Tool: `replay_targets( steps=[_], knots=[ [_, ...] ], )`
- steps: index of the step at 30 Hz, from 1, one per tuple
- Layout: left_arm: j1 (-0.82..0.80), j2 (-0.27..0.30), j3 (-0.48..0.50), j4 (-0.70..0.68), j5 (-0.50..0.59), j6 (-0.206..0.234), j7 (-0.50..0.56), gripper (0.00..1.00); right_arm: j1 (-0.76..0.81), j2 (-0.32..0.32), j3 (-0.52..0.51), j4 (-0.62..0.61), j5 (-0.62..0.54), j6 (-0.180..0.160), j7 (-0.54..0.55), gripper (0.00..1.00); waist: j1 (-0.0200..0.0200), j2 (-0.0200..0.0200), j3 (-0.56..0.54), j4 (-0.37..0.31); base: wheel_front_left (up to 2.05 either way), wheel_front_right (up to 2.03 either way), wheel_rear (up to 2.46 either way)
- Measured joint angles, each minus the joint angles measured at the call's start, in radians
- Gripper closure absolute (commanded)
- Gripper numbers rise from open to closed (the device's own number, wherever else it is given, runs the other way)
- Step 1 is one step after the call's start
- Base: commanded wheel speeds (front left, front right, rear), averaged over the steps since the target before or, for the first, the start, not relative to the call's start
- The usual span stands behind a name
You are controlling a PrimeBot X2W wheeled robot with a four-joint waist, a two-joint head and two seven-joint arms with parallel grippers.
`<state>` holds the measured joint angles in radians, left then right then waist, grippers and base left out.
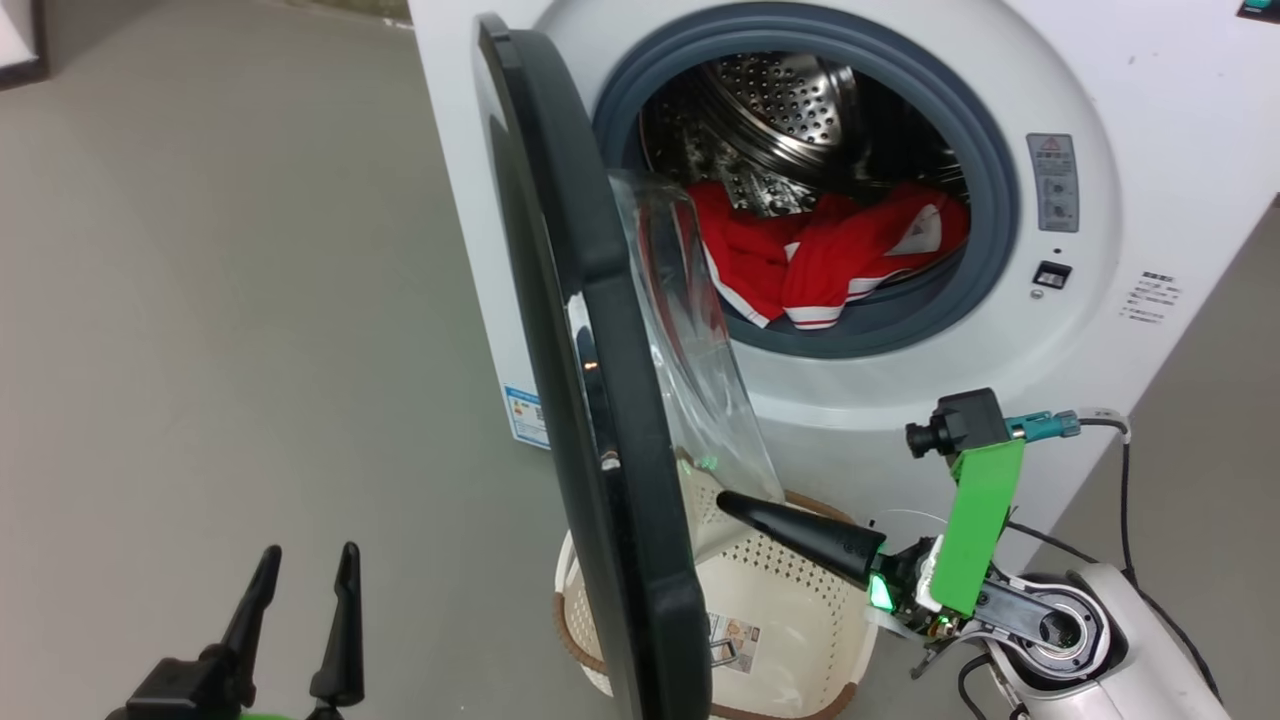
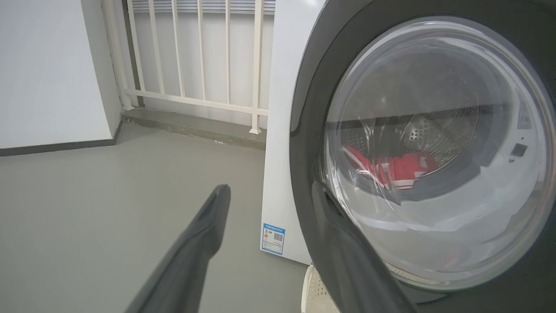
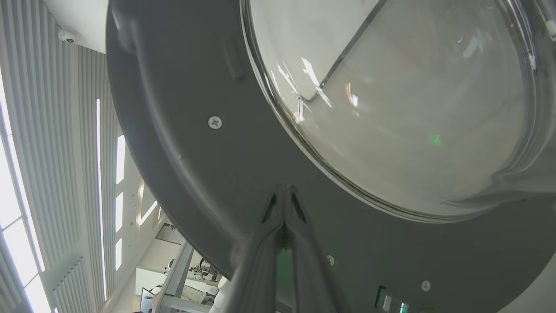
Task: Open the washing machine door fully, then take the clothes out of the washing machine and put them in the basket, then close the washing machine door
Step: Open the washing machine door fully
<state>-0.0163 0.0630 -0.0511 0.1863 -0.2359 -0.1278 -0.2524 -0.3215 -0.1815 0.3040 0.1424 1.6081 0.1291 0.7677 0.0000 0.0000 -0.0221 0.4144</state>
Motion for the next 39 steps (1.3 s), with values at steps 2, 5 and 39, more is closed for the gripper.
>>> replay_targets(
  steps=[2,5,39],
  knots=[
    [0.007,0.0,0.001,-0.002,0.0,0.0,0.0,0.0,0.0,-0.001,-0.007,-0.005,-0.008,0.0,-0.007,0.37,0.0,0.0,0.0,-0.009,0.0,0.0,0.0],
    [0.009,0.0,0.004,-0.003,0.0,0.0,0.0,0.0,0.0,-0.005,-0.022,-0.02,-0.024,0.0,-0.026,0.0,0.0,0.0,0.001,-0.023,0.0,0.0,0.0],
    [0.009,-0.002,0.014,-0.022,0.0,0.0,0.0,0.0,0.039,-0.222,0.125,0.07,-0.804,0.0,-1.007,0.0,0.0,0.0,0.012,-0.082,0.0,0.0,0.0]
  ],
)
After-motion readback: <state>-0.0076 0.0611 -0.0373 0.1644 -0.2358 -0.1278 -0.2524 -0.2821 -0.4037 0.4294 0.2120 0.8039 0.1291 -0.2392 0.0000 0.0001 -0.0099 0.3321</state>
